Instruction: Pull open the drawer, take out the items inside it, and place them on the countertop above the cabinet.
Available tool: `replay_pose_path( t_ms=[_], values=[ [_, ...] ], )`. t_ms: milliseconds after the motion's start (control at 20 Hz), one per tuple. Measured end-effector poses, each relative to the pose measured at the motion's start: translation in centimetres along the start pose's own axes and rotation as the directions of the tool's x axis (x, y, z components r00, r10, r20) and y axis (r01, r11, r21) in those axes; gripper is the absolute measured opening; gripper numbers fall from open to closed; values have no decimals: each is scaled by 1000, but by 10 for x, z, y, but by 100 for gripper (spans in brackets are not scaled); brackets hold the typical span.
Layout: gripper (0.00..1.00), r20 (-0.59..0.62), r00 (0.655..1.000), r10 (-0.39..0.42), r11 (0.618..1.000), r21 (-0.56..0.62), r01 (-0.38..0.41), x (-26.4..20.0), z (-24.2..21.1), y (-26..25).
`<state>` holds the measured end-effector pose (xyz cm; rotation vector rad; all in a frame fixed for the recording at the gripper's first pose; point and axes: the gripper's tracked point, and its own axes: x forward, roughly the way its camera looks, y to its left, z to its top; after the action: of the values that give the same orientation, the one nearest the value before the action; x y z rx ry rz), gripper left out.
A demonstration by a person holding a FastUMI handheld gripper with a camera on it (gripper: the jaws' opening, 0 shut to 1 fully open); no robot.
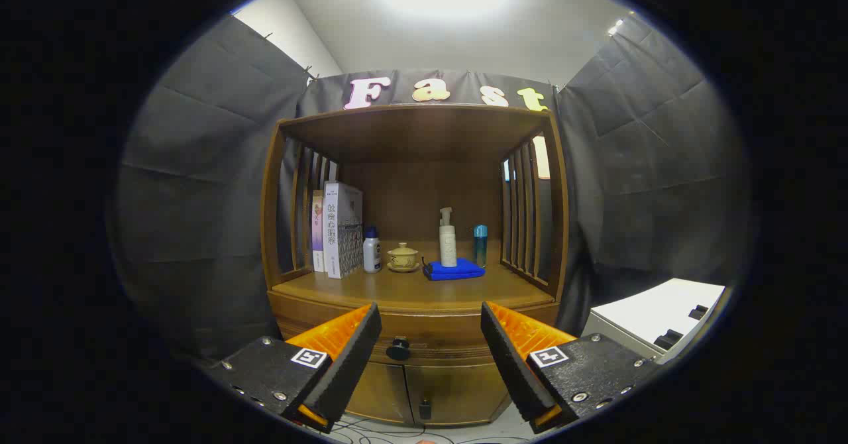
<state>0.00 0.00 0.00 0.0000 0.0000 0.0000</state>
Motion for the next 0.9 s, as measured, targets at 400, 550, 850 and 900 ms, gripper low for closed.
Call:
replay_pose_path(
  t_ms=[400,550,850,900],
  values=[
    [95,9,1000,0,1000,7,0,-2,1,-1],
    [94,14,1000,1,1000,13,-1,-1,2,0],
    [95,12,1000,0,1000,11,0,-2,2,-1],
    [94,11,1000,1,1000,11,-1,-3,1,0]
  ],
)
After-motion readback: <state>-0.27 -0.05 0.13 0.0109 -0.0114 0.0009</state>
